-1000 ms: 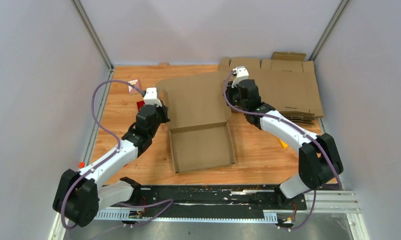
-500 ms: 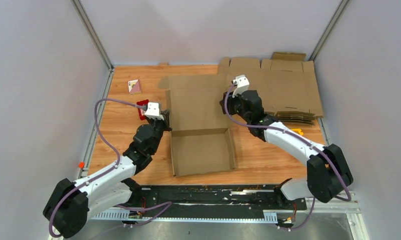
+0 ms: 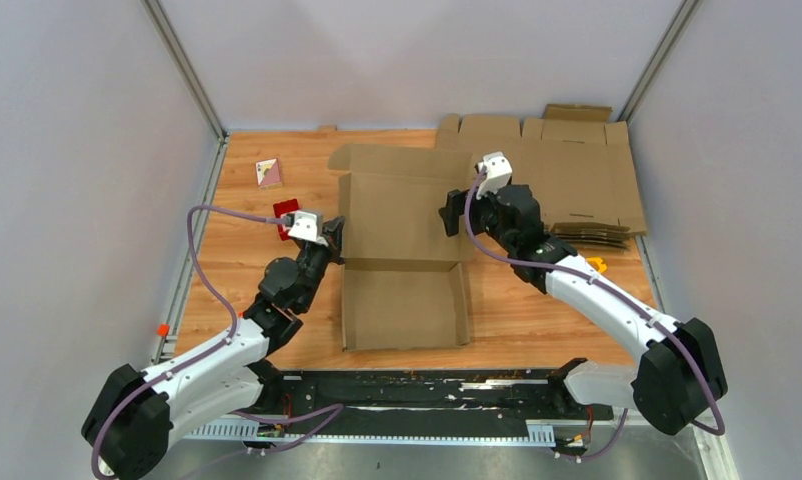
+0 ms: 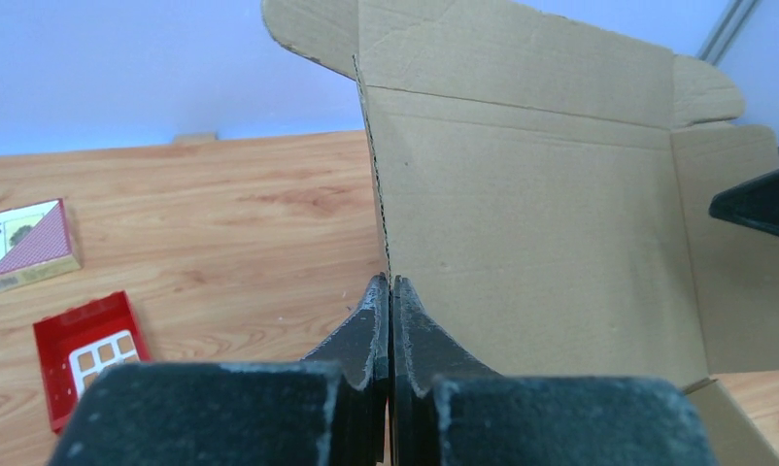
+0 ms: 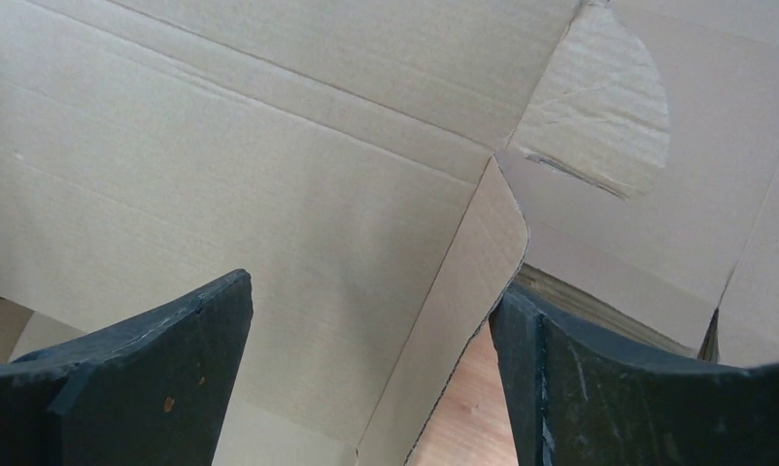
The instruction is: Fold the paper box
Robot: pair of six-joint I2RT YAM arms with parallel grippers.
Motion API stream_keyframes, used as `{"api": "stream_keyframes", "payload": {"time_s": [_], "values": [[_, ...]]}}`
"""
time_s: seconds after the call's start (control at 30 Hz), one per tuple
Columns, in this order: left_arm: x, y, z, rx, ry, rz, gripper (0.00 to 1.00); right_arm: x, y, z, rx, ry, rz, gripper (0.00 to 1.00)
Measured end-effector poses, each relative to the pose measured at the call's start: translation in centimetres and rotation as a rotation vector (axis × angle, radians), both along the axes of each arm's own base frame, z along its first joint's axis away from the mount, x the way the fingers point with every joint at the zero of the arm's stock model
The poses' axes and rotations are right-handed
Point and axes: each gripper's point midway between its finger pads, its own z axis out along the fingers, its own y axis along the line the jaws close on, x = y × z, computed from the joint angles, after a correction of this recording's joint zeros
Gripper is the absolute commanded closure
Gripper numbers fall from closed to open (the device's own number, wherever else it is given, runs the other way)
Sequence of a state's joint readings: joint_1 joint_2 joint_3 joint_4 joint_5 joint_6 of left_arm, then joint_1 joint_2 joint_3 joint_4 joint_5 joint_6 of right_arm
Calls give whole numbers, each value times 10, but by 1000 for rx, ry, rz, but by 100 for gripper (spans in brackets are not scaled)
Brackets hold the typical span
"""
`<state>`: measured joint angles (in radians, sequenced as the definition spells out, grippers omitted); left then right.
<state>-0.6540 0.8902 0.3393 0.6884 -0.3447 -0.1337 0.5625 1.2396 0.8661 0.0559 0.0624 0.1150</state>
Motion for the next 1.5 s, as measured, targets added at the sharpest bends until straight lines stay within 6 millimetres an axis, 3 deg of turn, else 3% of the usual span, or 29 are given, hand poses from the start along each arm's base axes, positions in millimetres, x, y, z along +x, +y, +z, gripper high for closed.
{"api": "stream_keyframes", "payload": {"time_s": [0.2,0.53,0.63,0.83,1.1,1.3,1.5], "values": [[-6,-5,4,5,-35,-38,100,-1,-14,-7,-62,63,-63,4],[-9,-8,3,20,-53,-58,100,43,-46,37,-82,93,-167,3],[-10,-8,4,21,-64,-63,100,54,-38,44,-79,87,-58,0],[-9,-9,-1,36,-72,-64,100,58,-16,35,-91,101,173,1],[-12,-10,-2,40,-96,-76,100,81,23,61,-95,16,417,2],[-13,-11,-1,34,-108,-86,100,87,42,60,-106,24,553,18],[-13,-11,-1,30,-114,-85,100,69,56,39,-135,102,641,56]]}}
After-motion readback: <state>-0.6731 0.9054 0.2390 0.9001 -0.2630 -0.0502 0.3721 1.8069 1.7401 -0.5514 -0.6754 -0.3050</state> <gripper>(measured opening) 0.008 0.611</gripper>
